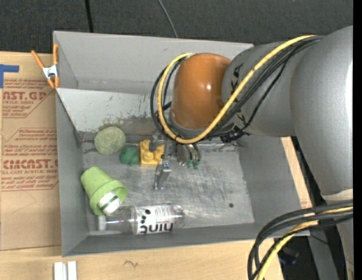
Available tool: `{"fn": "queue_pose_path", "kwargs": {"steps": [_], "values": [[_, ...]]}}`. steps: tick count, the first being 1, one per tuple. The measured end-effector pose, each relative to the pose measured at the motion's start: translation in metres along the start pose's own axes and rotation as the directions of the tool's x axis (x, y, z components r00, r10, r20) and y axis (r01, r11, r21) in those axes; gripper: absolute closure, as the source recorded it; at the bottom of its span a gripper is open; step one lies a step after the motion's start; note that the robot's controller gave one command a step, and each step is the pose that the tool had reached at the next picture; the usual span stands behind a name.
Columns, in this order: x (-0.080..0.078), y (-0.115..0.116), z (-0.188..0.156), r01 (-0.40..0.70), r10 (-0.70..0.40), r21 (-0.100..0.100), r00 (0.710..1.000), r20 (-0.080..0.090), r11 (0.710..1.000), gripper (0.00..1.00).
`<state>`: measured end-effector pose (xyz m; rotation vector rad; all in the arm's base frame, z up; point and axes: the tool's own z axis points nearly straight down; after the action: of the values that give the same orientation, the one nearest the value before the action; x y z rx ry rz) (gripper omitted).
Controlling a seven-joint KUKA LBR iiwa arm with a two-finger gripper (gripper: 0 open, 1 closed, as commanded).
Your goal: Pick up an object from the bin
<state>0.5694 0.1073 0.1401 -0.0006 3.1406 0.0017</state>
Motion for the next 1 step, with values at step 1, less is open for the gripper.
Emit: {"fn": "queue_pose_path", "kwargs": {"steps": [1], "values": [[0.0160, 0.0511, 0.0077, 0.071, -0.071, 0.001, 0.997, 0.001, 0.997, 0.00]]}}
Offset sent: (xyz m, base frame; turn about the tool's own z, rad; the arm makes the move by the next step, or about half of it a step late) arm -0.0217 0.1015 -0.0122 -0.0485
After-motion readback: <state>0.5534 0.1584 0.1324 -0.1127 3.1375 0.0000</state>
